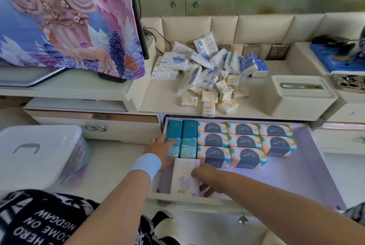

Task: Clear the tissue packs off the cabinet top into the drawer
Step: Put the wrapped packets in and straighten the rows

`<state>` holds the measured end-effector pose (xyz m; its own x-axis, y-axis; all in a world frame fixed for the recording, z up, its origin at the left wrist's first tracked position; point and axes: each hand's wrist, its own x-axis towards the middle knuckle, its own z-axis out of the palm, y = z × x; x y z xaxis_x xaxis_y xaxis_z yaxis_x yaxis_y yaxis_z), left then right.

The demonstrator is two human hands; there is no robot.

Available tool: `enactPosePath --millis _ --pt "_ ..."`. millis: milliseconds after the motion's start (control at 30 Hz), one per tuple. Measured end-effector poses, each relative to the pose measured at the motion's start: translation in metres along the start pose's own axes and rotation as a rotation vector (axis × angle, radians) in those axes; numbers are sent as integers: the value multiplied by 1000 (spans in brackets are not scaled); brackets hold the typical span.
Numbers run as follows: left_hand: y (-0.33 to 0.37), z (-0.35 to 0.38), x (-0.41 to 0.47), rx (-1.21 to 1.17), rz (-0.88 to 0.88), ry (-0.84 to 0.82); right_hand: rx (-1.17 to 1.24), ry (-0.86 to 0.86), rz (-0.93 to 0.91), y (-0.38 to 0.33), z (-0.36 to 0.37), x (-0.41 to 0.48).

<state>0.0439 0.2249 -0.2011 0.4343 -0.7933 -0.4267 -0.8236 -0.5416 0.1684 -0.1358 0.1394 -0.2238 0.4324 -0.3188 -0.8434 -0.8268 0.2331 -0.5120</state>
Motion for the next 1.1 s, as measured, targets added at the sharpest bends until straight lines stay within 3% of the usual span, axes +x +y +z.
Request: enactPosePath --millis 100,433,600,733,900,1100 --pt "-6 7 -2 -28 -27 -44 28 8 -13 4 6 2" --pt "0 11 20 74 -38 84 -36 -61 -74 11 -11 3" --pt "3 8 26 79 -40 96 79 -85 -120 11 -3 13" --pt "-5 -9 37 69 -15 -16 270 -215 -107 4 18 17" --pt "1 -12 23 8 -28 -81 155 -82 -38 -9 20 18" --pt "19 -2 2 194 140 200 -161 -64 -125 -19 20 6"
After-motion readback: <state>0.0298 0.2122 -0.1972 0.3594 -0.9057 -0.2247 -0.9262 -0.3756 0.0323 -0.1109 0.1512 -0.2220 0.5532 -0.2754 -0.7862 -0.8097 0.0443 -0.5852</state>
